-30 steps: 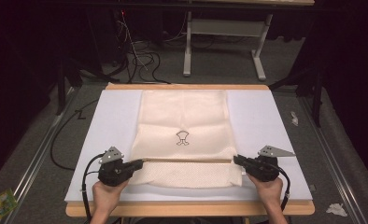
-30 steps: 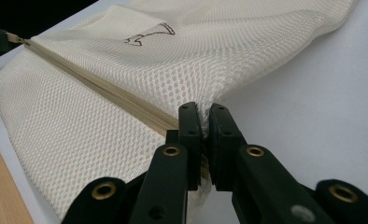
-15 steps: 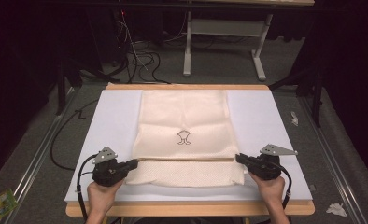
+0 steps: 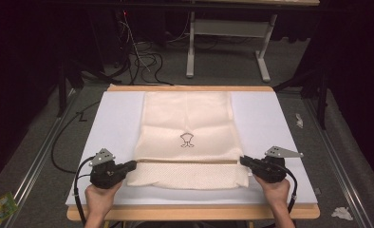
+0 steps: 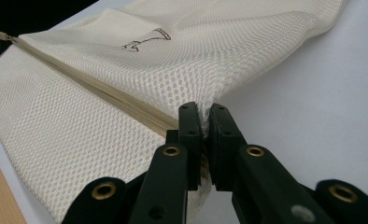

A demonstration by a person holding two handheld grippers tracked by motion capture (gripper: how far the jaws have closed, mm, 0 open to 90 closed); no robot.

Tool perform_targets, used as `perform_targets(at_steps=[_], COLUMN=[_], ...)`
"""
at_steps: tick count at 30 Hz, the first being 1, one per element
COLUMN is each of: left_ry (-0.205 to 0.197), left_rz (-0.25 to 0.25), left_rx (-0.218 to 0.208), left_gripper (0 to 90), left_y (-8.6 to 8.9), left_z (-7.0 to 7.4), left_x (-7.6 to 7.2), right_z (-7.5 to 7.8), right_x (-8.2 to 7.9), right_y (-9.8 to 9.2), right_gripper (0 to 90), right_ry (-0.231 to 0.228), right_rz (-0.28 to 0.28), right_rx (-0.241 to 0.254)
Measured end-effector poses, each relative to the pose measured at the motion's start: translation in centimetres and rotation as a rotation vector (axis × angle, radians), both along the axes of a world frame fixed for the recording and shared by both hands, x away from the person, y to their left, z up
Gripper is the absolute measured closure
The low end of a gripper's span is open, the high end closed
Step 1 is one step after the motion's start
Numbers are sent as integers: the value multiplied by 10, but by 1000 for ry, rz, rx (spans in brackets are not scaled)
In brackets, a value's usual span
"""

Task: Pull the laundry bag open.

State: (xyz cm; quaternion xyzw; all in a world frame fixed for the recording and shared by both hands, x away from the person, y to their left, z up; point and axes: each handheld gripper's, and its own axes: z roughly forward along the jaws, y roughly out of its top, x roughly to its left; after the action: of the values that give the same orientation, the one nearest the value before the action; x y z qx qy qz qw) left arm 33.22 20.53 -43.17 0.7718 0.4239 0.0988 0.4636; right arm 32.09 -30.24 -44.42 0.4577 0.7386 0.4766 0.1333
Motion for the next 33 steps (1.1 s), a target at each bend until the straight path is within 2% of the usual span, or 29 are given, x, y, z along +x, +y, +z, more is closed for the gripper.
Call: perform_targets(at_steps=[2, 5, 21, 25, 27, 31, 33], left_ry=[-9, 0, -17, -24, -16, -23, -21], left_rz=[24, 45, 53, 64, 59, 60, 59], left_rx=[27, 2, 31, 66, 46, 63, 60], left_gripper=[876, 876, 876, 876, 876, 877, 877], left_y=[3, 12, 6, 5, 7, 5, 4], left_z=[1, 0, 1, 1, 1, 0, -1], left_x=[1, 1, 10, 11, 11, 11, 12], right_z=[0, -2, -2, -1, -2, -2, 0], right_x=[0, 1, 6, 6, 7, 10, 11], right_y=[0, -4, -7, -8, -10, -10, -12], right_gripper=[864, 864, 864, 865, 865, 865, 865], right_ry=[-1, 3, 3, 2, 7, 10, 2], right_rz=[-6, -14, -26, -39, -43, -41, -49], right_rx=[-4, -3, -1, -4, -1, -22, -10])
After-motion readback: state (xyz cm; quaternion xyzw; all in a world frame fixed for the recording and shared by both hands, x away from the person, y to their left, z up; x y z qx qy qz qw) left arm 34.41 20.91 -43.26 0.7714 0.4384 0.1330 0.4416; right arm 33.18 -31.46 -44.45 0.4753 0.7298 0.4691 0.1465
